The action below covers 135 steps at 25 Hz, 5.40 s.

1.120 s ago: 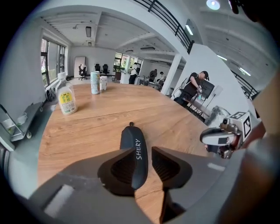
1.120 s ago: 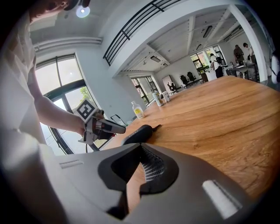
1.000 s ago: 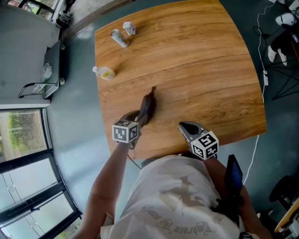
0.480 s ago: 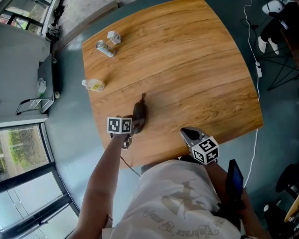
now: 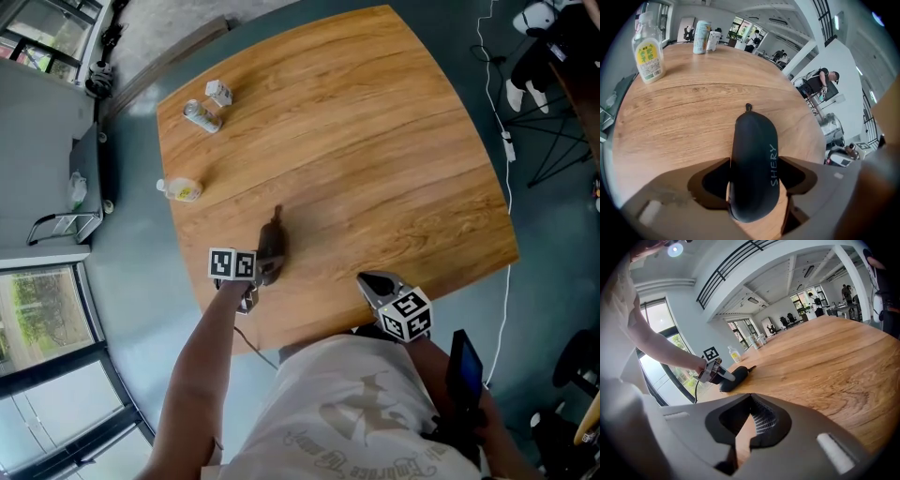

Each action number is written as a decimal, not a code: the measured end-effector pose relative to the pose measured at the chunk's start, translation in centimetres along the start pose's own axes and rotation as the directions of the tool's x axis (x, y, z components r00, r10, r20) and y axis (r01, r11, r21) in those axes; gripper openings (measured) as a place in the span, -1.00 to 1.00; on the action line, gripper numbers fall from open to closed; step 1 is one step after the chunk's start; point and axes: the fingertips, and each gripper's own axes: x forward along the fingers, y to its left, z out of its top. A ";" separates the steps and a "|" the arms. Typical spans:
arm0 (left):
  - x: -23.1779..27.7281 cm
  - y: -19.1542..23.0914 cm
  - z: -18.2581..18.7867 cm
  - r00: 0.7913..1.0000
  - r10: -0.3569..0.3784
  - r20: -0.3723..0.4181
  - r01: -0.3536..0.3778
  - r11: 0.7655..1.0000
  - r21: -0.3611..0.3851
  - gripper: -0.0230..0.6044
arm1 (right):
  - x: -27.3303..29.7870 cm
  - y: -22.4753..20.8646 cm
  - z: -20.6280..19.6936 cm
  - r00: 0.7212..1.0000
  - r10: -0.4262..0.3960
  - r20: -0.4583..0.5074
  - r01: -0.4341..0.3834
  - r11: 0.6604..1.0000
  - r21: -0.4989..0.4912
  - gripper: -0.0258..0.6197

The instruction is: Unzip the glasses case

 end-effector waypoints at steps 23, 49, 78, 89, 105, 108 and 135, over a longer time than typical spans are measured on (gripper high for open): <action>-1.9 -6.7 -1.2 0.897 -0.021 0.442 0.287 0.789 -0.544 0.11 | 3.1 5.9 0.2 0.981 0.175 -0.086 -0.193 0.940 -0.281 -0.90; -6.7 -13.6 2.7 0.671 -0.290 0.683 0.700 0.551 -0.454 0.11 | 3.5 11.5 1.4 0.869 0.488 -0.080 -0.494 0.851 -0.180 -0.61; -8.8 -16.7 2.6 0.626 -0.414 0.661 0.676 0.711 -0.195 0.07 | 2.9 13.3 0.9 0.774 0.632 0.036 -0.623 0.750 0.222 -0.90; -7.8 -15.1 1.7 0.744 -0.354 0.567 0.518 0.841 -0.154 0.05 | 2.4 13.0 1.7 0.731 0.661 0.172 -0.665 0.632 0.398 -0.90; -6.5 -16.7 -0.5 0.885 -0.320 0.339 0.286 0.947 0.147 0.04 | 2.1 12.0 1.4 0.711 0.668 0.222 -0.680 0.571 0.460 -0.90; -6.1 -16.8 -1.6 0.905 -0.316 0.285 0.264 0.942 0.206 0.04 | 1.9 12.0 1.4 0.694 0.669 0.267 -0.695 0.523 0.493 -0.90; -7.3 -15.3 -8.5 0.990 -0.127 -0.065 0.135 0.684 0.717 0.04 | 0.5 12.1 1.3 0.666 0.710 0.227 -0.701 0.493 0.515 -0.90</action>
